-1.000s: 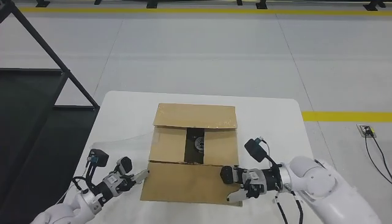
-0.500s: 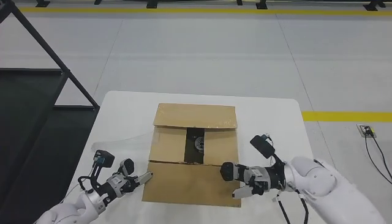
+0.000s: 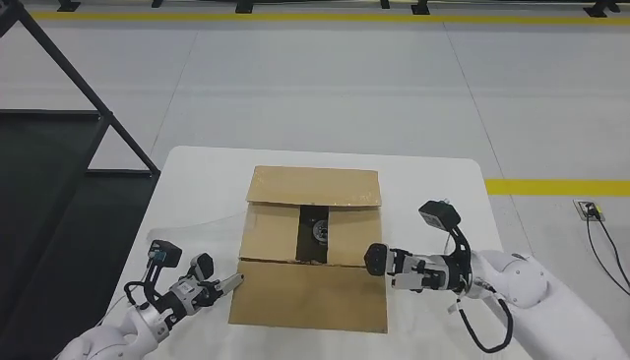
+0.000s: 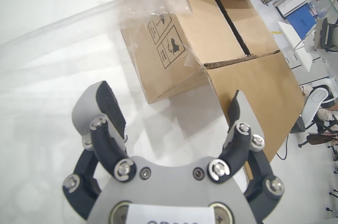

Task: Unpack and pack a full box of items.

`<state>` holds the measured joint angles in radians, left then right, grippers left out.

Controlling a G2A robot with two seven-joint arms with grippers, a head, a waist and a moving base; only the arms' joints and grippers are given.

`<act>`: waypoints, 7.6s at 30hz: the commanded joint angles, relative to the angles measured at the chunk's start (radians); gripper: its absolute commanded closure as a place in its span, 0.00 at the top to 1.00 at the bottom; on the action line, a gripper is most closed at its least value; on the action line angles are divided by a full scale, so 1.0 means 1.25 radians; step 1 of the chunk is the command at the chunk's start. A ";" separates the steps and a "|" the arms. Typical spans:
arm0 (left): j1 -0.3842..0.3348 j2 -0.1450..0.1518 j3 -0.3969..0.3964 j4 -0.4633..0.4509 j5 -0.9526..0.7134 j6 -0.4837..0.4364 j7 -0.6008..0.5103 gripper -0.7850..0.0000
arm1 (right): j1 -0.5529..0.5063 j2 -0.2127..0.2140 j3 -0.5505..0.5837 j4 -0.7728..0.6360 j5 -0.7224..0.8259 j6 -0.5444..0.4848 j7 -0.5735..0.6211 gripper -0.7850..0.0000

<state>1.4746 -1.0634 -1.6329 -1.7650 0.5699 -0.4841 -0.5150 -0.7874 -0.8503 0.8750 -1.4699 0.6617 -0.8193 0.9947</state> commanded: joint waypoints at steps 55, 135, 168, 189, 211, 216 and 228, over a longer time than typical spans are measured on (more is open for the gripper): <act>0.014 0.005 0.037 0.008 0.085 0.037 0.053 1.00 | 0.129 -0.141 -0.041 0.153 0.056 0.452 -0.300 1.00; 0.062 0.014 0.037 0.000 0.097 0.040 0.095 1.00 | 0.528 -0.531 -0.208 0.825 0.047 0.703 -0.636 1.00; 0.026 0.013 0.056 0.041 0.070 0.032 0.113 1.00 | 0.558 -0.577 -0.107 0.958 0.035 0.611 -0.578 1.00; 0.002 0.010 0.018 0.050 0.062 0.167 0.187 1.00 | 0.490 -0.515 -0.033 0.825 -0.024 0.501 -0.097 1.00; -0.105 -0.009 0.153 0.125 0.141 0.191 0.183 1.00 | 0.435 -0.498 -0.063 0.696 -0.186 0.629 -0.064 1.00; -0.100 -0.010 0.155 0.121 0.144 0.185 0.183 1.00 | 0.433 -0.502 -0.070 0.686 -0.210 0.641 -0.057 1.00; -0.089 -0.012 0.158 0.108 0.159 0.178 0.189 1.00 | 0.446 -0.533 -0.090 0.724 -0.217 0.612 -0.033 1.00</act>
<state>1.3627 -1.0782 -1.4340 -1.6290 0.7664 -0.2647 -0.2833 -0.2309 -1.5130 0.7640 -0.5695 0.3883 -0.0490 0.9527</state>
